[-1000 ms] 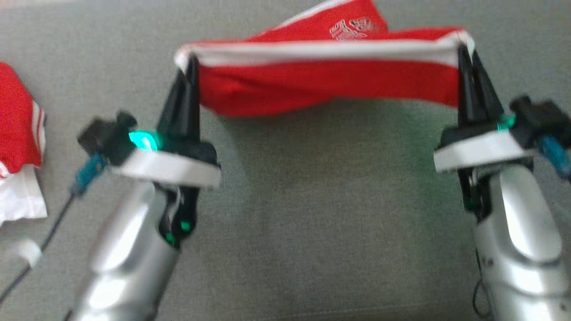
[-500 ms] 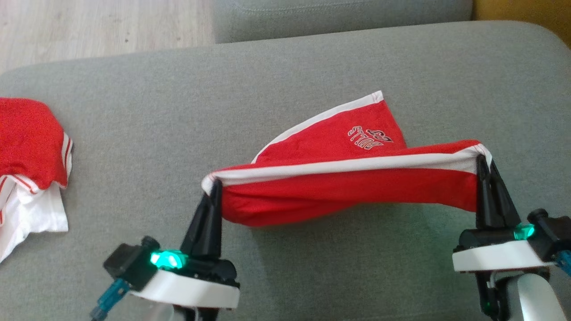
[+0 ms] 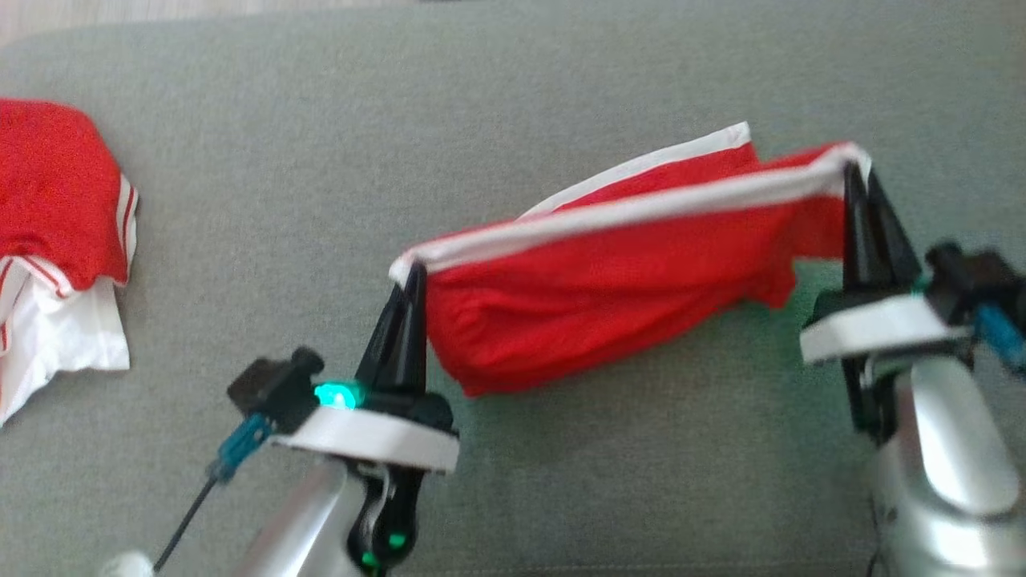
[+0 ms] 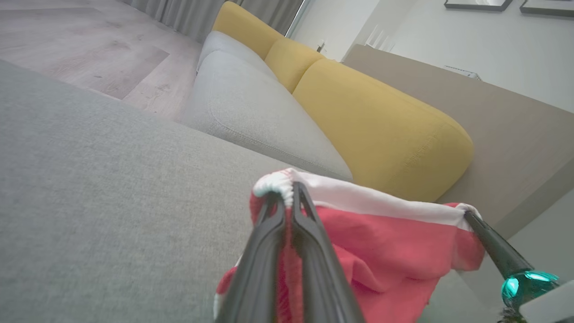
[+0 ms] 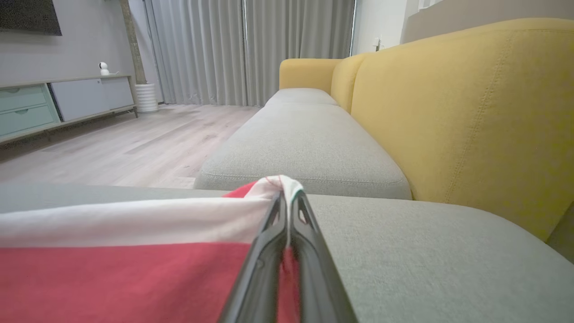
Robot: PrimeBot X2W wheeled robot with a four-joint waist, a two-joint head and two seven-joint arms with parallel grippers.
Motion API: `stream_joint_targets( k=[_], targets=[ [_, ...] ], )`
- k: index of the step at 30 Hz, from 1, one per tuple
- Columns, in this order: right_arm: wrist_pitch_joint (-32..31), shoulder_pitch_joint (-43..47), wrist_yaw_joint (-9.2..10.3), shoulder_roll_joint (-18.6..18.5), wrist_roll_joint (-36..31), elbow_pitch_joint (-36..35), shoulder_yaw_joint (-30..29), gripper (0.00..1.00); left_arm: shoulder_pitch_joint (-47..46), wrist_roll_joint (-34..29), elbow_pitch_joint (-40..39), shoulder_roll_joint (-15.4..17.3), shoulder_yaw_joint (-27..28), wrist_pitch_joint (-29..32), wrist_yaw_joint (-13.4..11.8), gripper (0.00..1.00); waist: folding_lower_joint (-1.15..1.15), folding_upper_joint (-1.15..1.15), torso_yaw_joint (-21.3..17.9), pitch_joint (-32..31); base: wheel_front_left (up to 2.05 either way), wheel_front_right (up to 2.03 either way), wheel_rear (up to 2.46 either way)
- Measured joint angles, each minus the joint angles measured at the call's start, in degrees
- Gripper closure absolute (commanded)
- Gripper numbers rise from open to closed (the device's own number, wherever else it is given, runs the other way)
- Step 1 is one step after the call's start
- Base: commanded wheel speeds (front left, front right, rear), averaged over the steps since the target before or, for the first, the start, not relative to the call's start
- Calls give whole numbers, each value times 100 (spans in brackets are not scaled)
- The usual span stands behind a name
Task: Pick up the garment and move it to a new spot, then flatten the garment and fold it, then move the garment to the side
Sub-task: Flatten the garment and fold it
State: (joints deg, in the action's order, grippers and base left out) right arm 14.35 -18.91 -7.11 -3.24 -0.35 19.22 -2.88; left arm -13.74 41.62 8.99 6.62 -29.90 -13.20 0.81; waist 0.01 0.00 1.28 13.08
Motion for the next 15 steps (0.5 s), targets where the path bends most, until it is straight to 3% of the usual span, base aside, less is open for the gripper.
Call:
stream_joint_targets(
  k=[15],
  targets=[
    [1,-1863,0,-360,-168,2493,311,100,-777,26,1147,-342,-119,-107,156,100,0,0,326,727,0,0,0]
  ],
)
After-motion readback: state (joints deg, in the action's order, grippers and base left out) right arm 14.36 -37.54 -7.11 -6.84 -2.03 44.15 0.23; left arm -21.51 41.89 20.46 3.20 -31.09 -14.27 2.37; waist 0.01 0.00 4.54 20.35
